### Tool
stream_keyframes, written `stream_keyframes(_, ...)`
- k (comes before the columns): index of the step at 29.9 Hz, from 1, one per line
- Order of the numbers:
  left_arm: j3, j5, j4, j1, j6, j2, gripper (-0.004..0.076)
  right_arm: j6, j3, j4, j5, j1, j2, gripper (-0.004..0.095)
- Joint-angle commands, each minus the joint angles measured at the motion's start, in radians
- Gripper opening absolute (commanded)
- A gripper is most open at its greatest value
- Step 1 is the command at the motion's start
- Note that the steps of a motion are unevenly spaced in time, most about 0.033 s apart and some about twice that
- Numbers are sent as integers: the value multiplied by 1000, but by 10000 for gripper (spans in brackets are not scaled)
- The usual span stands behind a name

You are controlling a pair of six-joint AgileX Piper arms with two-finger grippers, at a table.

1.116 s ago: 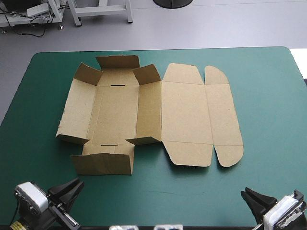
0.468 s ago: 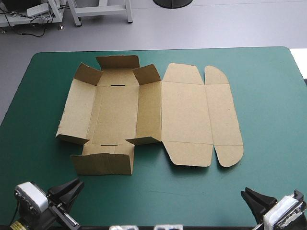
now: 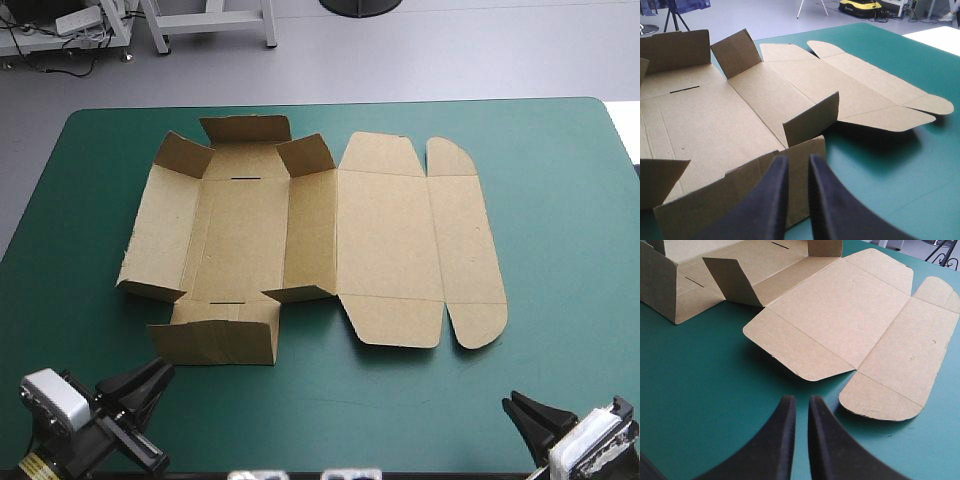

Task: Fold the box

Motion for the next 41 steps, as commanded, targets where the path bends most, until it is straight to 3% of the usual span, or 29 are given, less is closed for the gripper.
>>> stream_keyframes(1, -86, -95, -21, 2, -12, 80, 101, 0, -22, 10, -74, -7, 14, 83)
stream_keyframes(15, -526, -95, 202, 3, -18, 666, 101, 16, -22, 5, -119, -7, 20, 83)
stream_keyframes(23, -780, -84, 403, 26, -153, 965, 101, 104, -22, -65, -123, -7, 20, 83)
stream_keyframes(37, -852, -70, 383, 494, -139, 1110, 100, 177, -22, -123, -123, -7, 20, 83)
stream_keyframes(41, -852, -70, 322, 613, -122, 1149, 53, 182, -22, -128, -123, -7, 20, 83)
